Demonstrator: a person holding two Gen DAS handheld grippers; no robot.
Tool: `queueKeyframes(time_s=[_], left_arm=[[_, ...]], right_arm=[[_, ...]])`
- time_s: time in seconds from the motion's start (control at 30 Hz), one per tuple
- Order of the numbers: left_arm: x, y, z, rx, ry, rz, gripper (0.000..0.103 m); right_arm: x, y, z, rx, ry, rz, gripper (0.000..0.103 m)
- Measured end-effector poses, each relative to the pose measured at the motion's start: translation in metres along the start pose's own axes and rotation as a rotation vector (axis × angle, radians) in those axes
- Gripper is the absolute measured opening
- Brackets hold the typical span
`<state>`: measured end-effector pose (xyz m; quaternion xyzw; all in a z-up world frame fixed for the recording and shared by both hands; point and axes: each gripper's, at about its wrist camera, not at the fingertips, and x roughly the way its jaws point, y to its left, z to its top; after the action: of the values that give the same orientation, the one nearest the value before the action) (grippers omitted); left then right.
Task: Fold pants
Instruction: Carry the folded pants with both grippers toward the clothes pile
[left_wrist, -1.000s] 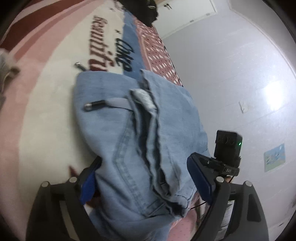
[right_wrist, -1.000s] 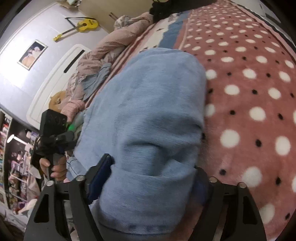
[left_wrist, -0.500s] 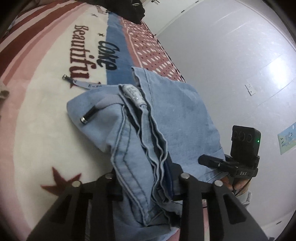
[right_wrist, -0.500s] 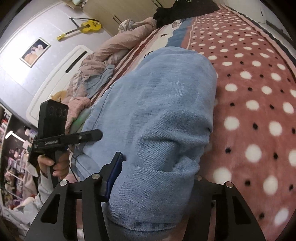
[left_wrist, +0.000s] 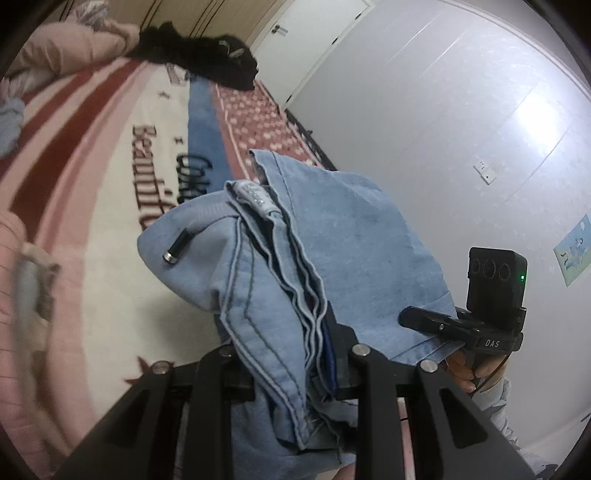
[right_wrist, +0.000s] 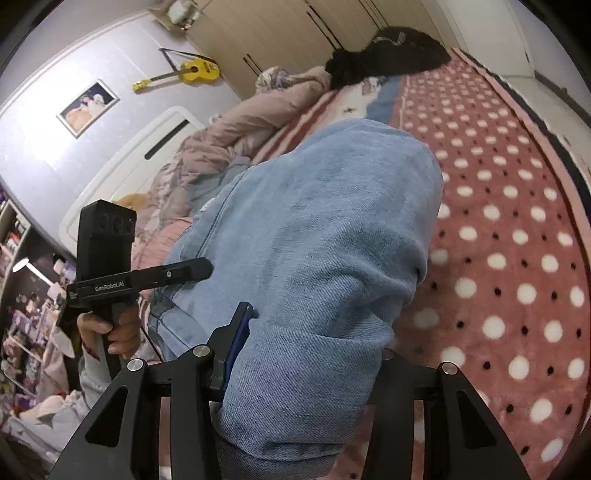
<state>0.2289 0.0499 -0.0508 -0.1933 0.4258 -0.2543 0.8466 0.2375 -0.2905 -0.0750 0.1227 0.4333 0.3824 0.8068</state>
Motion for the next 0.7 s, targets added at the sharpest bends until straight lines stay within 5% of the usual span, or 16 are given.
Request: queueKeyframes(time_s=[0.33,0.7], left_arm=[[-0.111,0.015,0.013,0.061,-0.132,0.048,0.022],[-0.228,0.107,0.017,0.018,-0.211,0.184,0.022]], right_arm=[[0.002,0.095,0.025,-0.085,-0.063,0.064,0.040],[0.100,0.221,0.058,-0.156,-0.032,0.152,0.040]])
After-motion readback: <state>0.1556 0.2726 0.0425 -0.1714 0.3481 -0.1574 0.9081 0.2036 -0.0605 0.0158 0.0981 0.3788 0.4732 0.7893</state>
